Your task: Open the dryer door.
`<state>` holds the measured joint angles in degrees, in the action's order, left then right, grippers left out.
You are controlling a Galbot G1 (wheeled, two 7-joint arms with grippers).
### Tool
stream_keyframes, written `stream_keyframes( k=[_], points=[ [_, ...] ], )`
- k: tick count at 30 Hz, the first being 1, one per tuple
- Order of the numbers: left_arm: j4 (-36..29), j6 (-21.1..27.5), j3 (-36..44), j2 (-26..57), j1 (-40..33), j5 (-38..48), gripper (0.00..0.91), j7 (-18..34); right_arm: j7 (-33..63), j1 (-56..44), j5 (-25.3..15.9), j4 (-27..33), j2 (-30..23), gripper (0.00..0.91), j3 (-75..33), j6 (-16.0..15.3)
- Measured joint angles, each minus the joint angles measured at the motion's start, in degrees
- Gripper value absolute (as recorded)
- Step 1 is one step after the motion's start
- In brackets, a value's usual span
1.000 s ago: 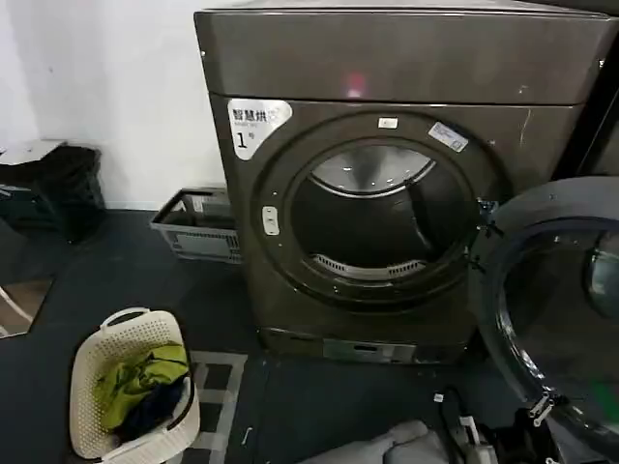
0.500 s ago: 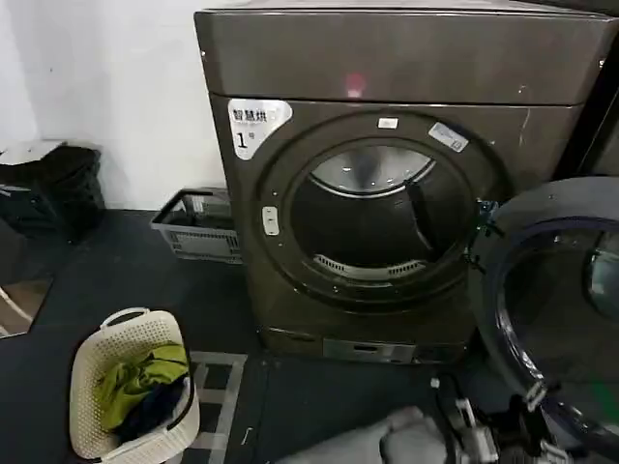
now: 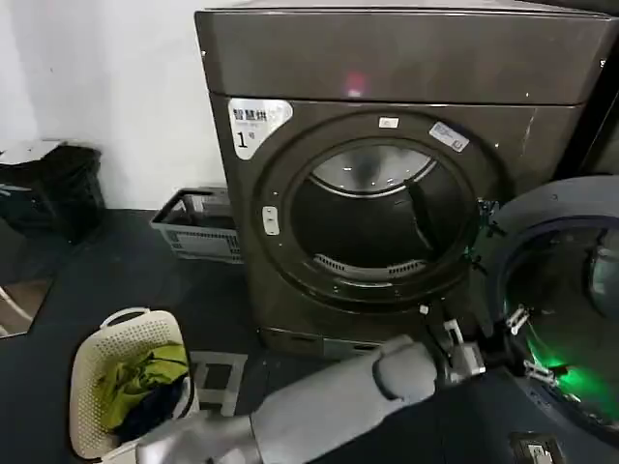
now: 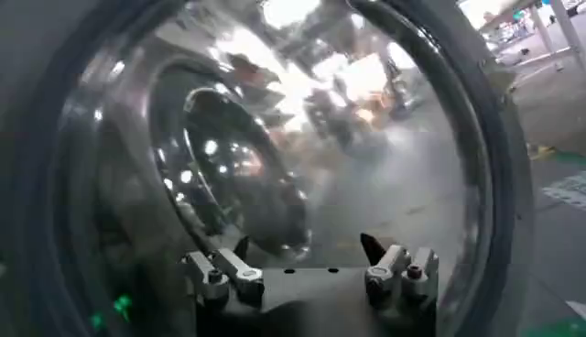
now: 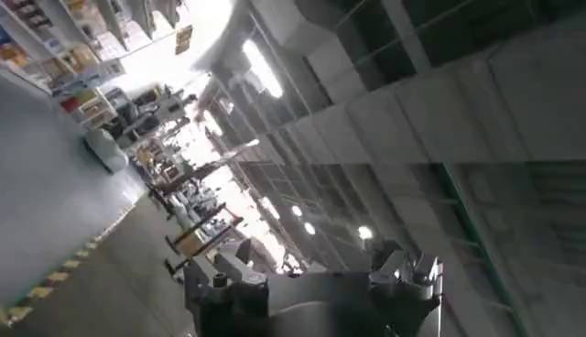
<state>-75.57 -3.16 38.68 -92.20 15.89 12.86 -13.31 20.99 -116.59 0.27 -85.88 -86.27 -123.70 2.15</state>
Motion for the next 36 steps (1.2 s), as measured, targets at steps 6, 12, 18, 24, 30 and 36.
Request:
stream_keyframes(
  k=[6, 12, 18, 24, 30, 36],
  points=[
    [0.2, 0.7, 0.2, 0.0, -2.1, 0.6, 0.907, -0.4, -0.1, 0.6, -0.4, -1.4, -0.4, 0.907, 0.3, -0.6],
    [-0.8, 5.3, 0.2, 0.0, -2.1, 2.0, 0.907, 0.5, 0.0, 0.6, -0.4, -1.5, -0.5, 0.907, 0.3, -0.7],
    [-3.2, 14.2, 0.2, 0.0, -1.7, 6.9, 0.907, 1.6, 0.0, 0.9, -0.5, -2.1, -0.8, 0.907, 0.5, -0.6],
    [-6.1, 20.6, 0.1, 0.0, -0.9, 12.3, 0.907, 5.6, 0.0, 1.3, -0.7, -2.7, -1.0, 0.907, 1.0, -0.6],
    [-7.5, 22.4, -1.0, 0.0, -0.5, 15.7, 0.907, 7.7, -0.2, 1.4, -0.9, -3.0, -1.1, 0.907, 1.4, -0.4],
    [-9.6, 22.8, -2.4, 0.0, -0.2, 16.6, 0.907, 3.3, -1.5, 1.1, 0.0, -2.9, -0.8, 0.907, 1.3, 0.4]
  ],
)
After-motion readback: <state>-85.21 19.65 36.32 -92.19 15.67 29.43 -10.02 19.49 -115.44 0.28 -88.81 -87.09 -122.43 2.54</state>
